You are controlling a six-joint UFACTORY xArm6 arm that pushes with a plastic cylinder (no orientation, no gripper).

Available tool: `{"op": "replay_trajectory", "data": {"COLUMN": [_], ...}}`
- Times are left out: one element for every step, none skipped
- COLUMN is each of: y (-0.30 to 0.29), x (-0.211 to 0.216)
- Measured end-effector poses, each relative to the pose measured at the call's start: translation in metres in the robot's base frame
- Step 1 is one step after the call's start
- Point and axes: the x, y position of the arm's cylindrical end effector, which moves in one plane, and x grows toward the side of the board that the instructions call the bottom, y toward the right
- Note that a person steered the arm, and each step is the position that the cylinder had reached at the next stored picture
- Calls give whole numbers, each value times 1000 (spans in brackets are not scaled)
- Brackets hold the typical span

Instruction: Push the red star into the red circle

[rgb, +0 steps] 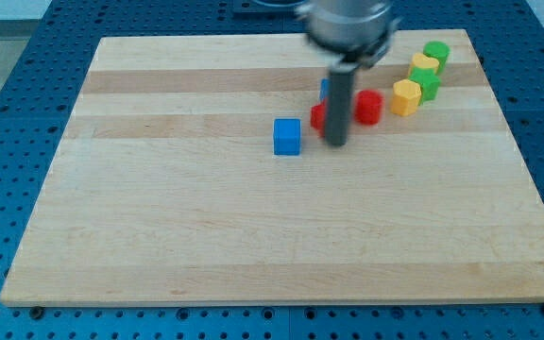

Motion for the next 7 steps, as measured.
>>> {"op": "replay_trajectory", "data": {"y": [14,14,-12,-23,-71,-140,-155], "x": [-8,-8,20,97,110,87,43]}}
